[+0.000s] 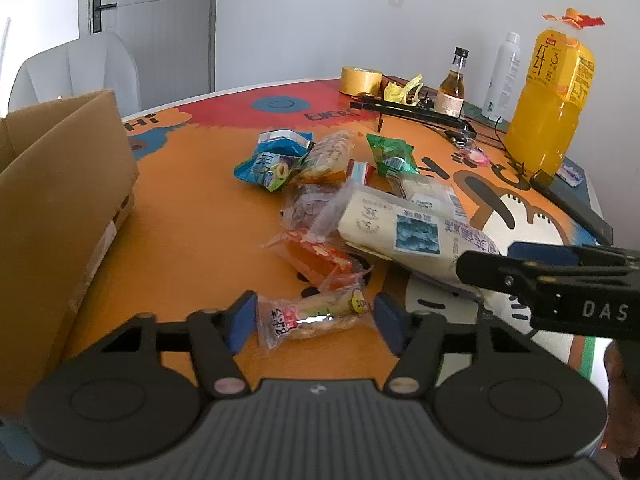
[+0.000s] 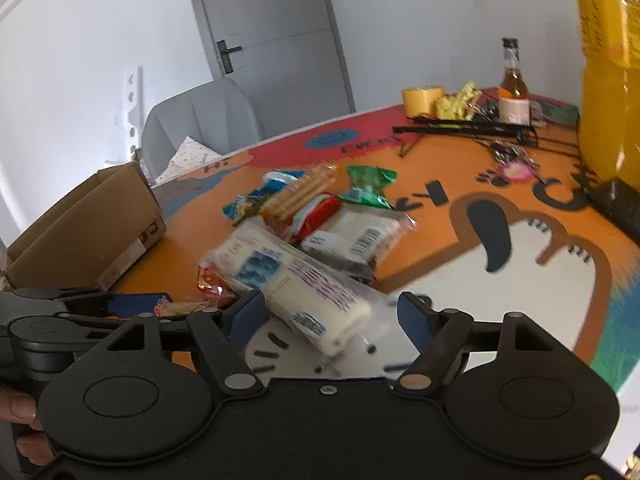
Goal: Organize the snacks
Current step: 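Grasp the small candy bag with the left gripper while the right grasps the white cake pack, then carry both snacks over the box and release them inside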
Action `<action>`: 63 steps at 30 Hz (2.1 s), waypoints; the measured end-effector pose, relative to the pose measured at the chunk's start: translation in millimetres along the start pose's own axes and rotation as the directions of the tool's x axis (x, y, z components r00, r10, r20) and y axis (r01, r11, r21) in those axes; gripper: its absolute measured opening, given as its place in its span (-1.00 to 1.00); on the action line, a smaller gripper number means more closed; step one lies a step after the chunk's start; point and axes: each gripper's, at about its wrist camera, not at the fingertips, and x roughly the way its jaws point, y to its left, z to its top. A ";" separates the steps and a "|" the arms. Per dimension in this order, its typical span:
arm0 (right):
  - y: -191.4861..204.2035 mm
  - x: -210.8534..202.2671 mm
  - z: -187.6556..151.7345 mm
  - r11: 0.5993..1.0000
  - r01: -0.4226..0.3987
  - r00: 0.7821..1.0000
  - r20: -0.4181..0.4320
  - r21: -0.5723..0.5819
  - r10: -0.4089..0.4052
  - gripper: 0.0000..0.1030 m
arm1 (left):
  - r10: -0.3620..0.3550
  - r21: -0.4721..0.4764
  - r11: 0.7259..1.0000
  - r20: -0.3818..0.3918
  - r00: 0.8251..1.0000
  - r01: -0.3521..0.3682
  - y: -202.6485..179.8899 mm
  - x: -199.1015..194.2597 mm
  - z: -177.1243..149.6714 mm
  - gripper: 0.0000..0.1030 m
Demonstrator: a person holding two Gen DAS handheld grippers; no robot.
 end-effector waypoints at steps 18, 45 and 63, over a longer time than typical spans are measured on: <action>21.8 23.9 5.0 0.995 -0.026 0.999 -0.044 -0.101 0.021 0.58 | 0.041 -0.086 0.996 0.013 0.999 -0.040 34.7 -22.8 -2.4 -0.02; 67.0 -14.6 10.5 0.988 -0.105 0.994 0.000 -0.110 0.105 -0.38 | 0.055 -0.111 0.993 0.160 0.986 -0.038 53.7 -91.3 5.2 -0.02; 117.6 -13.8 50.7 0.977 -0.165 0.982 0.066 -0.132 0.174 -0.38 | 0.136 -0.162 0.982 0.278 0.951 -0.094 88.9 -131.6 33.1 -0.02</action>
